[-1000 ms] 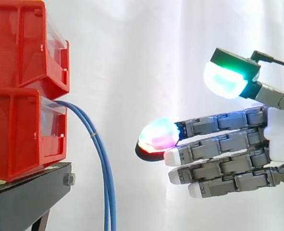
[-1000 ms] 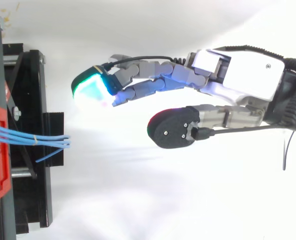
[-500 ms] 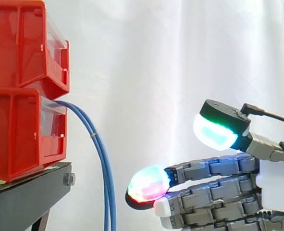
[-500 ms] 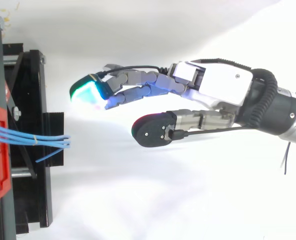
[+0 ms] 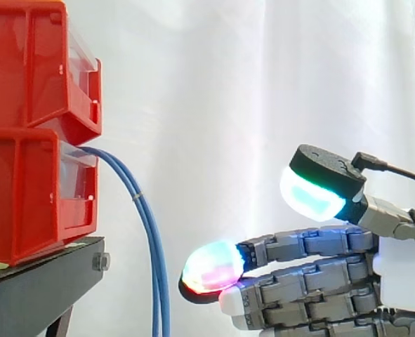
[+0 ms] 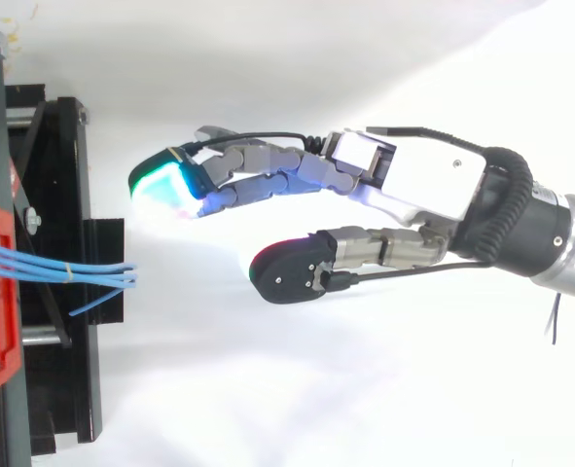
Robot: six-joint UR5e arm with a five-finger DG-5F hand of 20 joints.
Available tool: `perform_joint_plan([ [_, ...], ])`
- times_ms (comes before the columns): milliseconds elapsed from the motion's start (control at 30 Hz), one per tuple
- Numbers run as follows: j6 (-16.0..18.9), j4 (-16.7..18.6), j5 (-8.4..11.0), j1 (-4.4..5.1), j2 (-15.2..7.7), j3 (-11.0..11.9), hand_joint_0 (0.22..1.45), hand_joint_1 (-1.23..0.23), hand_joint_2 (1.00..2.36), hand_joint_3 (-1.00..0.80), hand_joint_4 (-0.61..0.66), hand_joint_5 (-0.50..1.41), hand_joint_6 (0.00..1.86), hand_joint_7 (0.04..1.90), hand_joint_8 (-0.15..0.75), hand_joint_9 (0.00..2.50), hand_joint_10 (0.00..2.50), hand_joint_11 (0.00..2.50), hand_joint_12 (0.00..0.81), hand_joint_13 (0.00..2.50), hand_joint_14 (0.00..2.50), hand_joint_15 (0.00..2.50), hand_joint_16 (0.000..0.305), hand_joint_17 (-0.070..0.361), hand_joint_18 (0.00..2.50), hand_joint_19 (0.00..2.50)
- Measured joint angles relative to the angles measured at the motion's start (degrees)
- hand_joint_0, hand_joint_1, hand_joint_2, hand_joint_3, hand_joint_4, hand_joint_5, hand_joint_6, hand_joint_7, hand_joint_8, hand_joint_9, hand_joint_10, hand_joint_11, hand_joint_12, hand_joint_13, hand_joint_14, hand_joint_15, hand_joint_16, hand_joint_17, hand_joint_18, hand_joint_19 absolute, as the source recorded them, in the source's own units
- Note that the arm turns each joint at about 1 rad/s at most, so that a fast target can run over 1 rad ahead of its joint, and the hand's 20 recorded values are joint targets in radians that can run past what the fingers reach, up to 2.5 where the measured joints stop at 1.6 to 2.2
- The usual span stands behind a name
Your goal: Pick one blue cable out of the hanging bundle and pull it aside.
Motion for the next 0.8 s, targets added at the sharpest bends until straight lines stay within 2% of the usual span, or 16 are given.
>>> perform_joint_plan([
  [133,-0.4,1.3,0.00,0.03,-1.7,0.8,0.48,-0.39,1.00,-0.46,0.21,-0.19,0.50,0.77,0.218,0.29,0.00,0.01,0.331,0.00,0.00,0.00,0.055,0.123,0.00,0.13],
  [300,1.4,2.9,-0.28,0.10,-5.9,3.6,0.49,-0.42,1.00,-0.45,0.22,-0.19,0.50,0.78,0.216,0.28,0.00,0.02,0.333,0.01,0.00,0.00,0.054,0.123,0.00,0.15],
  [400,1.9,3.8,-0.42,0.07,-6.8,4.6,0.49,-0.43,1.00,-0.45,0.22,-0.19,0.50,0.78,0.215,0.28,0.00,0.02,0.334,0.01,0.00,0.00,0.054,0.122,0.00,0.16],
  [533,0.5,5.3,-0.49,-0.18,-7.8,5.1,0.49,-0.43,1.00,-0.45,0.22,-0.19,0.50,0.78,0.217,0.28,0.00,0.01,0.336,0.02,0.00,0.00,0.054,0.122,0.00,0.17],
  [667,-0.7,8.9,-0.60,-0.41,-10.3,5.5,0.49,-0.44,1.00,-0.45,0.23,-0.19,0.50,0.79,0.217,0.28,0.00,0.02,0.335,0.03,0.00,0.00,0.054,0.122,0.00,0.16],
  [800,-0.9,11.7,-0.68,-0.46,-11.2,5.6,0.49,-0.44,1.00,-0.45,0.23,-0.18,0.50,0.80,0.220,0.29,0.00,0.03,0.336,0.04,0.00,0.00,0.054,0.122,0.01,0.17],
])
